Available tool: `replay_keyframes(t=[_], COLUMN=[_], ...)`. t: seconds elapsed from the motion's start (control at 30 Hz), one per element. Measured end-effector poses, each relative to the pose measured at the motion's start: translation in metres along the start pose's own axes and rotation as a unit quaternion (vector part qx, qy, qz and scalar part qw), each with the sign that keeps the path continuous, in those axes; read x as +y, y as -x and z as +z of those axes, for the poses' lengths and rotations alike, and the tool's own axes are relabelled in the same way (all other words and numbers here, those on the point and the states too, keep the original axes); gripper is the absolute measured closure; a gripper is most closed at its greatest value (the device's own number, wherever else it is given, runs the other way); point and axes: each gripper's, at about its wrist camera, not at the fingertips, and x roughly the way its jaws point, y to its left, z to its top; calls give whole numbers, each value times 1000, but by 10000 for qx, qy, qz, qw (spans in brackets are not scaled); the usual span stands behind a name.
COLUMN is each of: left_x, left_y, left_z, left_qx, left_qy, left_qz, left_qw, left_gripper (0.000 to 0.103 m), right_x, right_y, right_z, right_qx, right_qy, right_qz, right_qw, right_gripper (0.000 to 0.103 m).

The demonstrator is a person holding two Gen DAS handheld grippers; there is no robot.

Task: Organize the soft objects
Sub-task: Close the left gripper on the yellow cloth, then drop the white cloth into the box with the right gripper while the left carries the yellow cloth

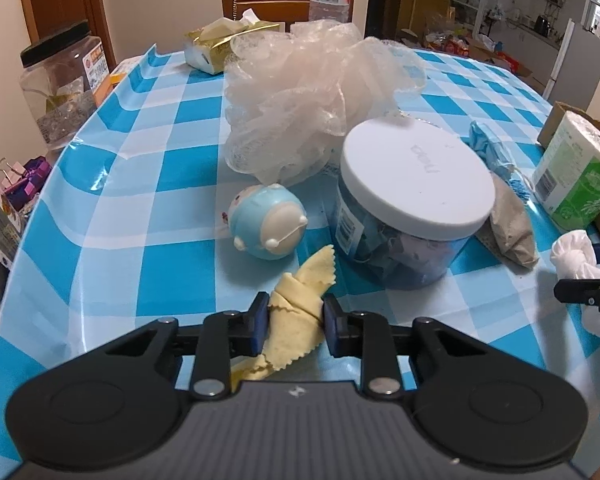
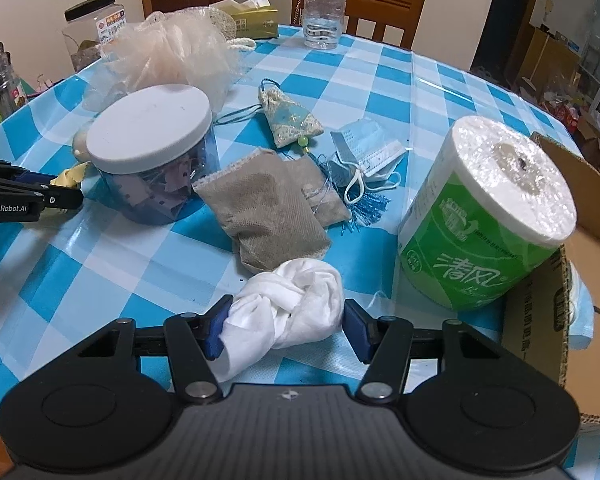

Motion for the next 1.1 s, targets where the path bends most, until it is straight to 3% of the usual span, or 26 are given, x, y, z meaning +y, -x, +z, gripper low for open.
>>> replay_keyframes(t=[0.43,0.6,0.83,1.1], left_x=[-35,-73,-139,-221], left_y=[61,79,89,84], left_z=[25,36,53,74], left_qx=[117,77,-94,-221], left_qy=[-572,-862,-1217,-1528], left_qz=[-547,-851,-1213,-1506], left_qw=[9968,9926,9851,9765], left_gripper=[77,77,77,77], right_x=[-28,-55,-118,-188], right_y=[55,83,113,120], right_z=[4,1,-12,-32], right_qx=[-185,-331,-521,-602], right_qy=[142,172,43,-248], right_qz=[155,25,-469,-742], right_qw=[9996,9993,9975,9951], right_gripper=[40,40,40,40])
